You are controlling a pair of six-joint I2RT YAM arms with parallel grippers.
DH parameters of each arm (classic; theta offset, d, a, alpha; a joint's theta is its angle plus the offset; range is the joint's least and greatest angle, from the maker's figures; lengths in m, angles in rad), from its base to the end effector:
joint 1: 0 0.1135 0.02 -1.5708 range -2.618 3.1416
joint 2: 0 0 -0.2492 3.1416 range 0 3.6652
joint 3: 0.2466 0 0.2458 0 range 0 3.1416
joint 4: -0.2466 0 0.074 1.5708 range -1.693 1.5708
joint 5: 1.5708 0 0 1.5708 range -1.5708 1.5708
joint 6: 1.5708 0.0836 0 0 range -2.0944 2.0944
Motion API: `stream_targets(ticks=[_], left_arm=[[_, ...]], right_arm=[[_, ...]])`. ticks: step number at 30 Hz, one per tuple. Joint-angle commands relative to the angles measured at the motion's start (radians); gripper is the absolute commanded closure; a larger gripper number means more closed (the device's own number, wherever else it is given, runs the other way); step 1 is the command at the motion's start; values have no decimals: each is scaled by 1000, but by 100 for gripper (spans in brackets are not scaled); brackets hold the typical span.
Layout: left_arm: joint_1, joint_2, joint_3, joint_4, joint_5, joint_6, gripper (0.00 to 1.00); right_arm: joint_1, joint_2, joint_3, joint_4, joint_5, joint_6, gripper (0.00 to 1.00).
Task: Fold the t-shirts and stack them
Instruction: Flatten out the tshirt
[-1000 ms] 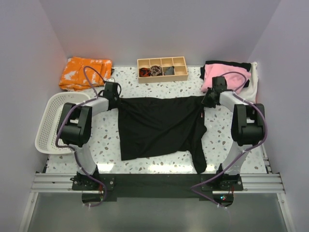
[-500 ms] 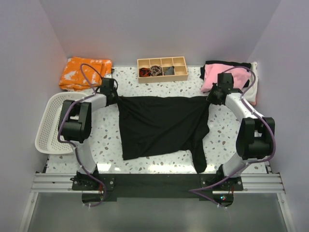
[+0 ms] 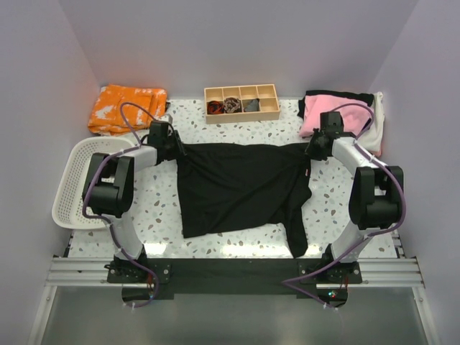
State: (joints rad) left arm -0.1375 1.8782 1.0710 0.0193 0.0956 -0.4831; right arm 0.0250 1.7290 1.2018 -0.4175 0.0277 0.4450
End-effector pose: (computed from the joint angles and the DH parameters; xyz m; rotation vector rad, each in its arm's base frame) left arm 0.4095 -0.0647 0.1089 -0.3648 2.3648 -0.4105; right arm 0.3877 0.0074 0.1638 0.5368 2.4643 0.1561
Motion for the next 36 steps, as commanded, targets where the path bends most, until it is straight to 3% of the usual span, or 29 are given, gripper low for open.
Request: stream_targets(ticks=[1, 5, 7, 9, 11, 13, 16, 17, 18, 21, 25, 36], left_arm=[[1, -16, 13, 61, 32, -22, 64], [-1, 21, 33, 42, 6, -12, 70], [-5, 27, 41, 28, -23, -2, 82], [-13, 30, 44, 18, -39, 6, 85], [-23, 29, 44, 7, -69, 18, 82], [-30, 27, 38, 5, -80, 24, 71], [-45, 22, 30, 11, -91, 28, 69], [-53, 27, 32, 10, -92, 29, 71], [-56, 32, 40, 7, -92, 32, 83], [-71, 58, 73, -13, -92, 43, 100], [-79, 49, 92, -50, -126, 52, 100], [-67, -192, 211, -228, -243, 126, 100]], right_arm=[[-4, 6, 21, -6, -18, -11, 81], [-4, 6, 22, -9, -22, -12, 81], [-4, 6, 22, -9, -18, -14, 81], [-4, 6, 22, -10, -20, -12, 81], [-4, 7, 22, -7, -20, -14, 81], [-4, 7, 22, -9, -23, -12, 80], [-4, 14, 24, -10, -23, -14, 79], [-4, 17, 24, -10, -25, -14, 79], [-4, 18, 24, -10, -25, -14, 79], [-4, 20, 24, -9, -25, -14, 78], [-4, 20, 24, -12, -22, -17, 78], [-4, -45, 22, -27, 28, -22, 82]])
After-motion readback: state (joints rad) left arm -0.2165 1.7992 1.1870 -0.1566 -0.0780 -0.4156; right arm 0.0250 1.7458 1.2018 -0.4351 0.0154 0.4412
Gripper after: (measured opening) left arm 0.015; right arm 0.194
